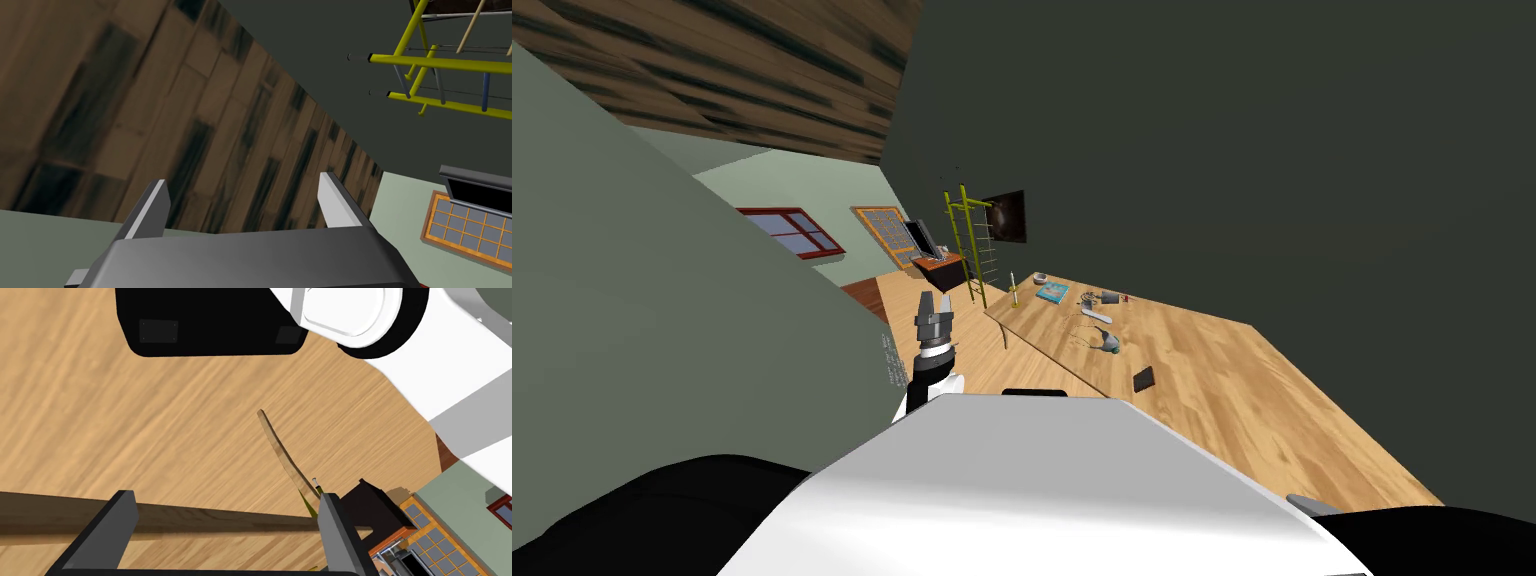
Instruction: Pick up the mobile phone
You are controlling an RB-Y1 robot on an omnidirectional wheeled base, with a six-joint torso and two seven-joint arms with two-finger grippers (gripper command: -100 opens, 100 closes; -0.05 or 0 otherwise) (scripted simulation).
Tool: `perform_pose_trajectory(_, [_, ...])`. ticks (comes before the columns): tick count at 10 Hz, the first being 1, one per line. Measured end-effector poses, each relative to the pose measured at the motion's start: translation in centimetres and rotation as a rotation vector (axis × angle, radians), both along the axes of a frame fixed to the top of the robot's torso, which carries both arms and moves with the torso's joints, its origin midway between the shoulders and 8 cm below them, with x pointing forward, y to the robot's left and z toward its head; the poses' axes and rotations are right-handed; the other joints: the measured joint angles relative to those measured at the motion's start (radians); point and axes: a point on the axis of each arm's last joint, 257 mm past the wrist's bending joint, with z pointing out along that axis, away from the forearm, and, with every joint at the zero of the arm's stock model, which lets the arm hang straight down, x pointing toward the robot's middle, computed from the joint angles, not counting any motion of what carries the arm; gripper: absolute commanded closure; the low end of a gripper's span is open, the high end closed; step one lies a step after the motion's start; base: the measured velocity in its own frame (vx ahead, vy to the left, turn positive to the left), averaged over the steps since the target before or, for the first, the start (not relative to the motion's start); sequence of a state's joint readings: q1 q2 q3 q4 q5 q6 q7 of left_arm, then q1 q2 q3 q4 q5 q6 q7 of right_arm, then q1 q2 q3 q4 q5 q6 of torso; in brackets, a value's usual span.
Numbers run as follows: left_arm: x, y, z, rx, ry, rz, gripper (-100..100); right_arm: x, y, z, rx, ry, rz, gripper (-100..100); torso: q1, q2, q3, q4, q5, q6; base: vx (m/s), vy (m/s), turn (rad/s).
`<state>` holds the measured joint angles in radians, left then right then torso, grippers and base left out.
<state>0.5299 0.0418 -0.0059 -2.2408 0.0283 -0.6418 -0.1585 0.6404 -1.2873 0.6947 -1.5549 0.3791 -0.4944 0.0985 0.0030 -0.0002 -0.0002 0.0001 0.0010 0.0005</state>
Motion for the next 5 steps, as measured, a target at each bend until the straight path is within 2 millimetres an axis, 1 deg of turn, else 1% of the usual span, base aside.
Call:
perform_pose_trajectory(1, [0.0,0.0,0.0,0.0,0.0,0.0,0,-1.2,-2.0,-0.2,-0.042,0.022,0.016,-100,0.001,0.0,0.0,0.0,0.0,0.0,0.025,0.045,0.069])
perform_pose_trajectory(2, [0.0,0.0,0.0,0.0,0.0,0.0,0,-1.3,-3.5,0.1,-0.07,0.031,0.036,-100,0.001,0.0,0.0,0.0,0.0,0.0,0.025,0.053,0.141])
perform_pose_trajectory(3, [0.0,0.0,0.0,0.0,0.0,0.0,0,-1.9,-5.4,0.1,-0.109,0.05,0.052,-100,0.001,0.0,0.0,0.0,0.0,0.0,0.027,0.037,0.091])
perform_pose_trajectory(4, [0.0,0.0,0.0,0.0,0.0,0.0,0,-2.3,-6.5,0.4,-0.135,0.06,0.067,-100,0.0,0.0,0.0,0.0,0.0,0.0,0.027,0.043,0.168])
perform_pose_trajectory(5, [0.0,0.0,0.0,0.0,0.0,0.0,0,-2.3,-8.6,0.6,-0.176,0.075,0.087,-100,0.0,-0.001,0.0,0.0,0.0,-0.001,0.025,0.038,0.086])
